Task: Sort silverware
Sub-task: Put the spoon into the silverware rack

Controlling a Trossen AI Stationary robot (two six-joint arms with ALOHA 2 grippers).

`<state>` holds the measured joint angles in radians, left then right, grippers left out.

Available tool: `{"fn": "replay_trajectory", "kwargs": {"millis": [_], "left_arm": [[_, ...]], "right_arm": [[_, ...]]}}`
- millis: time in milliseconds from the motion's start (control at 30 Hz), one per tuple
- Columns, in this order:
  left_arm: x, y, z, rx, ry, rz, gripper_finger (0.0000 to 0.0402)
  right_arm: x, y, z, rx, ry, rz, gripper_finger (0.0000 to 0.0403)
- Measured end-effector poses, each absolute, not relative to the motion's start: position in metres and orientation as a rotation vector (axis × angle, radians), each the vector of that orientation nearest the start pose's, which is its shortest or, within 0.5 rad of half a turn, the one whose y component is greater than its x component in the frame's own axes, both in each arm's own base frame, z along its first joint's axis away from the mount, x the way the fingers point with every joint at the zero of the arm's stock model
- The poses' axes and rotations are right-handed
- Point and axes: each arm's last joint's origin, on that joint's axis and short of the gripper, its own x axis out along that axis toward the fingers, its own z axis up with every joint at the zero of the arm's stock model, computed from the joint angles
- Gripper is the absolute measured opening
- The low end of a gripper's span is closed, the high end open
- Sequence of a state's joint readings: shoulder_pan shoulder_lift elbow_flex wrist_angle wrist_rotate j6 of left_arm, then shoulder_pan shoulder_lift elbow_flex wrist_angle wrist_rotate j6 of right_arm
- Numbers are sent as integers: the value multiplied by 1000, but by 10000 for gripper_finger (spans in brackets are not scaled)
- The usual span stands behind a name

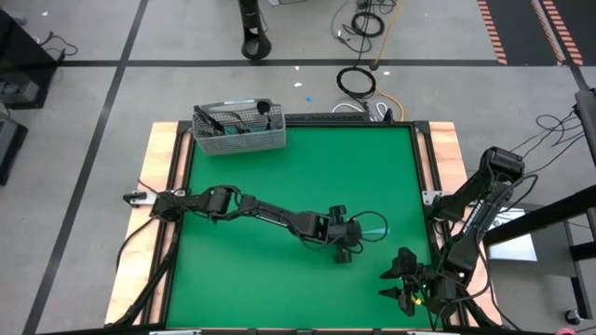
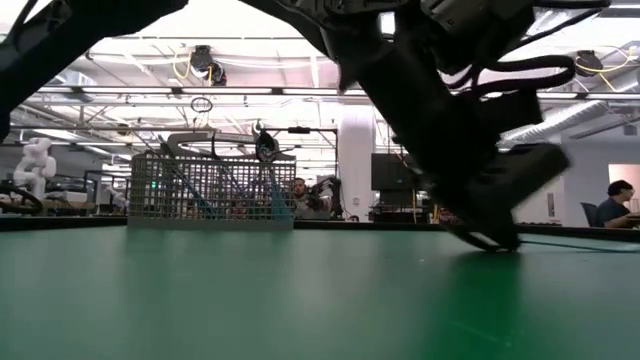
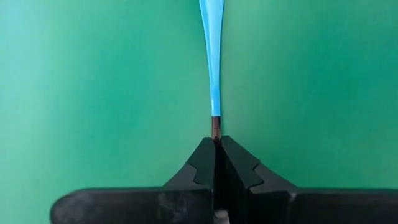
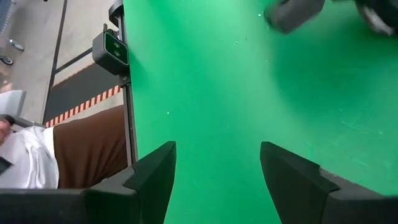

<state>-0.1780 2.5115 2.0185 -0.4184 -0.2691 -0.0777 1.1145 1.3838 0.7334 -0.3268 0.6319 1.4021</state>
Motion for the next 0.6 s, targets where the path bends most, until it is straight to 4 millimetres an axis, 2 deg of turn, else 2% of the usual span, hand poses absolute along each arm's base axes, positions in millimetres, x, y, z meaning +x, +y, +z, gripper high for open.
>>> {"fn": "replay_trajectory", "kwargs": {"millis": [100, 267, 500, 600], "left_arm": [[521, -82, 141, 206, 929, 101, 6], [496, -66, 209, 340, 977, 155, 6], [435, -34, 287, 679, 1181, 304, 5], [407, -16, 313, 783, 1289, 383, 5]], "right_arm": [[127, 220, 187, 579, 762, -69, 224], [127, 220, 187, 579, 762, -69, 224], [127, 220, 187, 577, 763, -70, 224], [127, 219, 186, 570, 765, -71, 224]]}}
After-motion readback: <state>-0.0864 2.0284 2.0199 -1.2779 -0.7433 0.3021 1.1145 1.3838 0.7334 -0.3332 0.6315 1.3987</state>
